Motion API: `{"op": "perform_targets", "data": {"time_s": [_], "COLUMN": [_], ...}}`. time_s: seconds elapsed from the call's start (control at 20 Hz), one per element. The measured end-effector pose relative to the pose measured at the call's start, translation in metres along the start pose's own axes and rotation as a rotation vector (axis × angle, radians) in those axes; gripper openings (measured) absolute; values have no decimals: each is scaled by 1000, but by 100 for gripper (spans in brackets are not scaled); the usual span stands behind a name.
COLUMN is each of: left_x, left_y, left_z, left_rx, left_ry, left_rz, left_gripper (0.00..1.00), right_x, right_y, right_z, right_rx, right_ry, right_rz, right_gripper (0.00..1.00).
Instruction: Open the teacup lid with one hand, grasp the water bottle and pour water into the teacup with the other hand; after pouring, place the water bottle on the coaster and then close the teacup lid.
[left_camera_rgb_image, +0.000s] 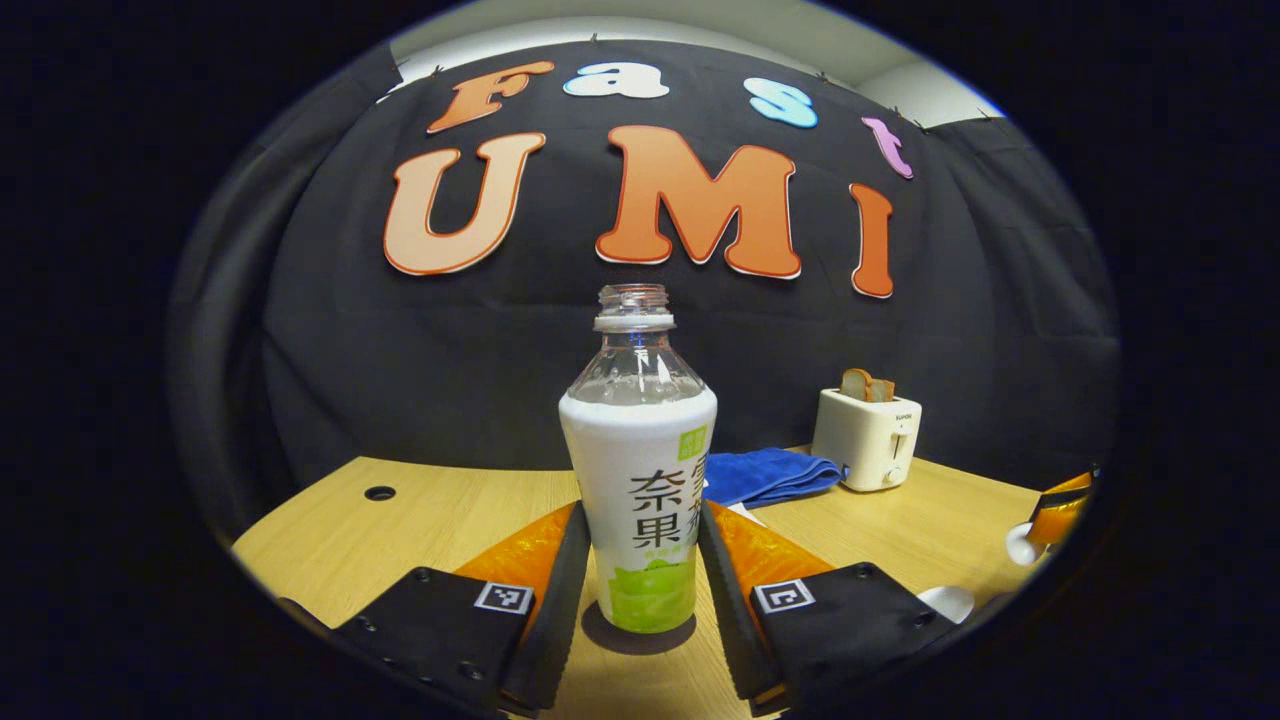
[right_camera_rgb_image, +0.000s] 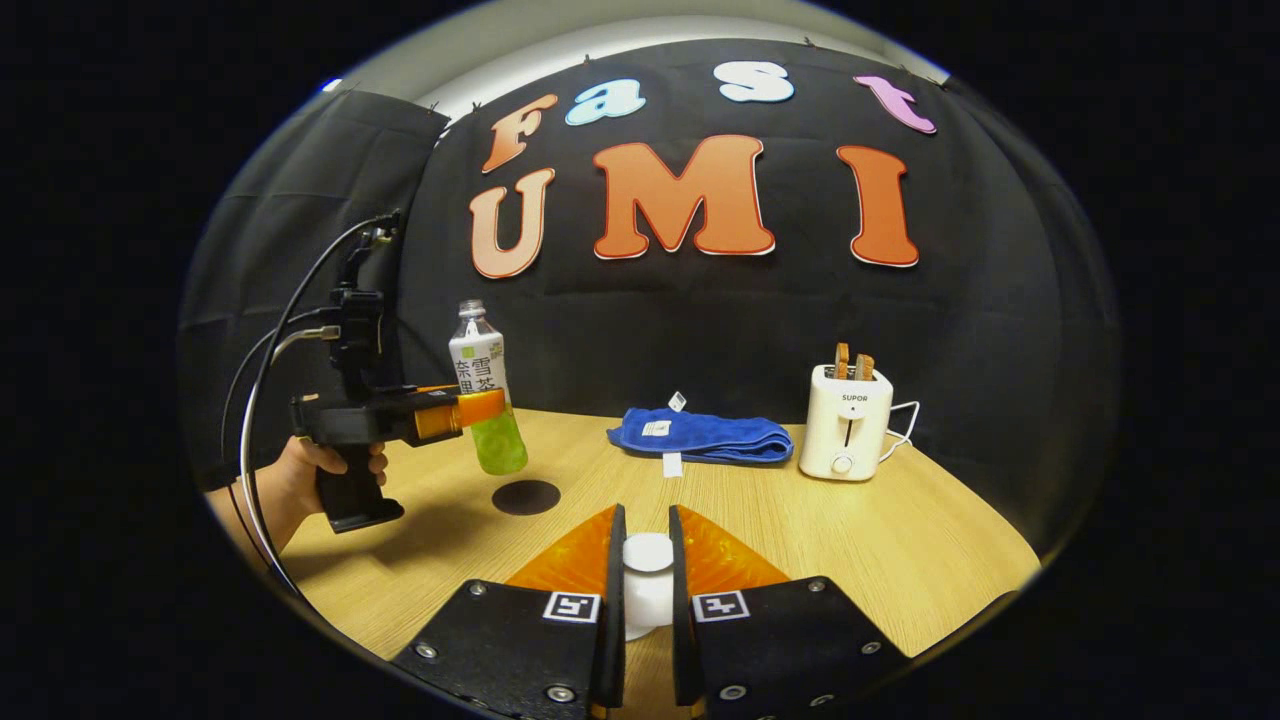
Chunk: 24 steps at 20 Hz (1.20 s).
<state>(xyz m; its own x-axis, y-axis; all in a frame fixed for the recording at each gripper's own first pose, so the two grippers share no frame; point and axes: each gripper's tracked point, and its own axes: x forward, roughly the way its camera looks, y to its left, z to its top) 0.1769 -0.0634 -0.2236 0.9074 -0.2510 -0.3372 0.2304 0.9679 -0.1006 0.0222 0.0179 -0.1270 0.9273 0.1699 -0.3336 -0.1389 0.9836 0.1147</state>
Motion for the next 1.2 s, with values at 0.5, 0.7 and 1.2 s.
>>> {"op": "perform_targets", "data": {"time_s": [0.5,0.7,1.2], "left_x": [33,32,10], "left_y": [4,3,-1], "left_z": [-48,-50,-39], "left_rx": [-33,-41,27], "left_ry": [106,113,76], "left_rz": [32,37,47], "left_gripper": [64,70,94], "right_x": [16,18,20], "right_y": [0,0,8], "right_z": [-14,-18,-16], "right_rx": [-12,-8,2], "right_ry": [45,58,42], "right_rz": [19,22,29], "right_gripper": [19,19,19]}}
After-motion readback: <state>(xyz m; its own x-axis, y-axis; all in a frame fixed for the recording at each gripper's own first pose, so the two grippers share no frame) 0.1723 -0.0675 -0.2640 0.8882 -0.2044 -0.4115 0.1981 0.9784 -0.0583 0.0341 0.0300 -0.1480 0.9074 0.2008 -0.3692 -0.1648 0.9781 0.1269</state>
